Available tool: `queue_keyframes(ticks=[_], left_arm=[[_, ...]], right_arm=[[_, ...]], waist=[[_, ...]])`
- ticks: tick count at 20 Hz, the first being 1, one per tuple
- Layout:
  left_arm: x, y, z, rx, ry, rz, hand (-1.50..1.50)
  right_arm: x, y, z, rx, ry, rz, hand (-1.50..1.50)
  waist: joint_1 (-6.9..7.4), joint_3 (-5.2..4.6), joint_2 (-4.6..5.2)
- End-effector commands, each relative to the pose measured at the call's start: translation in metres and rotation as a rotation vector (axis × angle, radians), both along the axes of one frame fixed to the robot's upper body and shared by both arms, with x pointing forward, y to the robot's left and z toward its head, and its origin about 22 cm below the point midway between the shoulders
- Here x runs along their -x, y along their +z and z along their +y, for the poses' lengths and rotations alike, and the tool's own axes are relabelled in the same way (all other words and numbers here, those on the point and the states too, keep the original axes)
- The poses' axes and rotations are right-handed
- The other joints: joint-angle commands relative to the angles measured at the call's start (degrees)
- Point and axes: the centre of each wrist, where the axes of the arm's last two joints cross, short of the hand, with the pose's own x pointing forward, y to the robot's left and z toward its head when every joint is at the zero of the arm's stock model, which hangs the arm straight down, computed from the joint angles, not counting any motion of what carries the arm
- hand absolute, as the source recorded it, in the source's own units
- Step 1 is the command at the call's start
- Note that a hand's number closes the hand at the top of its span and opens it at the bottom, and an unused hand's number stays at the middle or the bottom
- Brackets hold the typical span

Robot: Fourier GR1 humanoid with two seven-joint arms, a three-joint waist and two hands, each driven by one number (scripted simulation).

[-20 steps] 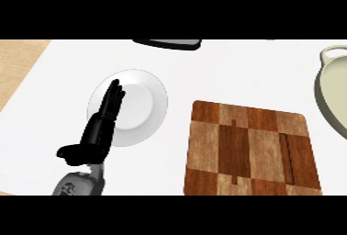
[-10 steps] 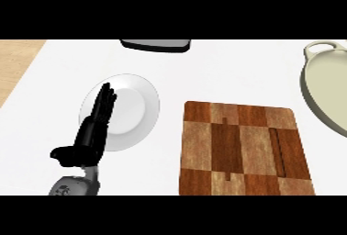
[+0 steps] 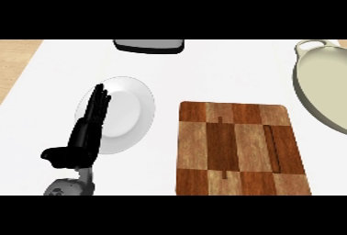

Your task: Pick the can from the cutting board and place it in the pot

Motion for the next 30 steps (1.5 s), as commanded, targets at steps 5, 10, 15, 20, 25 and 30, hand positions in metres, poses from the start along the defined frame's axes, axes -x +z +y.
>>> queue_keyframes(ticks=[5,10,15,20,25,30], left_arm=[[0.005,-0.004,0.012,-0.002,0.016,0.012,0.0],[-0.006,-0.004,0.007,0.007,0.043,-0.002,0.0],[0.006,-0.005,0.008,-0.005,0.032,0.011,0.0],[0.01,-0.008,0.016,-0.003,0.035,0.012,0.0],[0.009,-0.021,0.02,0.001,0.068,0.028,0.0],[0.013,-0.018,0.018,-0.018,0.071,0.035,0.0]], right_arm=[[0.023,-0.043,-0.021,-0.241,-0.339,-0.138,-1.5],[0.017,-0.051,-0.004,-0.238,-0.192,-0.324,-1.5],[0.024,-0.039,-0.008,0.064,-0.11,-0.606,-1.5],[0.033,-0.052,-0.005,0.22,-0.145,-0.839,-1.5],[0.036,-0.056,-0.002,0.278,-0.196,-0.974,-1.5],[0.049,-0.101,0.025,0.352,-0.177,-0.987,-1.5]], waist=[[-1.15,-0.03,-0.15],[-1.73,-0.03,-0.32],[-1.32,0.0,-0.81],[-1.38,0.0,-0.79],[-3.27,-0.19,-1.32],[-3.83,-0.25,-1.65]])
